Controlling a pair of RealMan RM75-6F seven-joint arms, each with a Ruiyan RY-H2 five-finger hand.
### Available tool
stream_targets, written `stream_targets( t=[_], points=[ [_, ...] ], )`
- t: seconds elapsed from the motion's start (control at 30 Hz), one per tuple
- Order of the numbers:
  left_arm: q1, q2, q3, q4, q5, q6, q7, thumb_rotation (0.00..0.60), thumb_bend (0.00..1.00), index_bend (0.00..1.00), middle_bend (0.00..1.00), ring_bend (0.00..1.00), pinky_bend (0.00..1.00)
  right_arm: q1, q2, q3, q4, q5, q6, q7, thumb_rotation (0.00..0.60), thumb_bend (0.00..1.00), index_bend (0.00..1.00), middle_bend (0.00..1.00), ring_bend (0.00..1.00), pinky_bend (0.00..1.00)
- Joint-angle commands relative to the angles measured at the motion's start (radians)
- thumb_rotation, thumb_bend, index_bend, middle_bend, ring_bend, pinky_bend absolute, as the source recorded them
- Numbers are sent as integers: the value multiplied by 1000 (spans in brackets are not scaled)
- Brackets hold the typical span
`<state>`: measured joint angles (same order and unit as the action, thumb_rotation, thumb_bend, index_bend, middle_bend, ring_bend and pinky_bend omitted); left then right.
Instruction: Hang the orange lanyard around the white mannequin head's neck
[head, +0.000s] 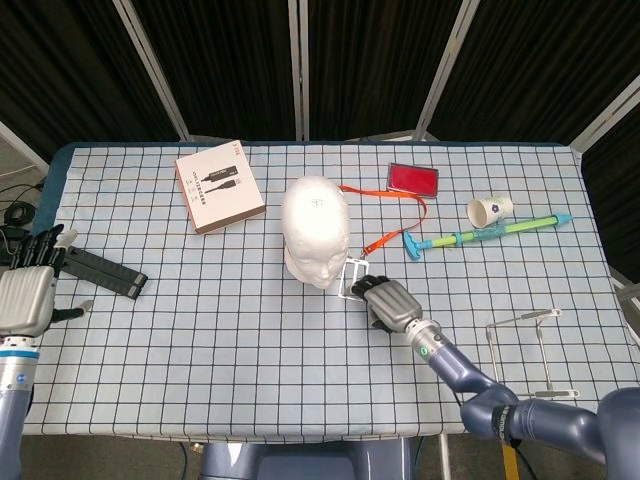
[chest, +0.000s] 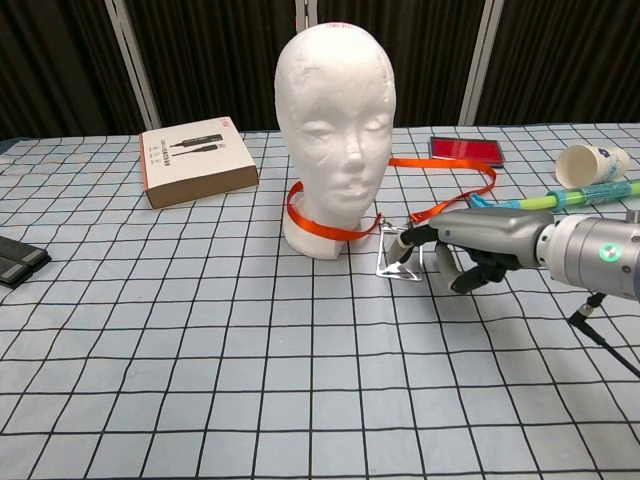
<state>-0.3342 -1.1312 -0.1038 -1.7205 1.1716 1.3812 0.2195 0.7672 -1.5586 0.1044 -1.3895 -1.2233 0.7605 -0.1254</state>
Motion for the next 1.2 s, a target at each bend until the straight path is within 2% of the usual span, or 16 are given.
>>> stream_targets(
  t=[0.03, 0.67, 1.2],
  points=[
    [2, -2, -3, 1, 1, -3, 2, 600, 0, 0, 0, 0, 0, 1, -4, -5, -1, 4, -5, -5, 600, 1000, 243, 205, 134, 213],
    [15, -8, -22, 3, 10, -25, 8, 600, 0, 0, 0, 0, 0, 4, 12, -41, -91, -24, -32, 0, 600, 1000, 245, 208, 134, 225],
    [20, -8, -33, 3, 14, -37, 10, 600, 0, 0, 0, 0, 0, 10, 83, -91, -209, -55, -68, -16, 600, 1000, 254, 214, 133, 240]
  ],
)
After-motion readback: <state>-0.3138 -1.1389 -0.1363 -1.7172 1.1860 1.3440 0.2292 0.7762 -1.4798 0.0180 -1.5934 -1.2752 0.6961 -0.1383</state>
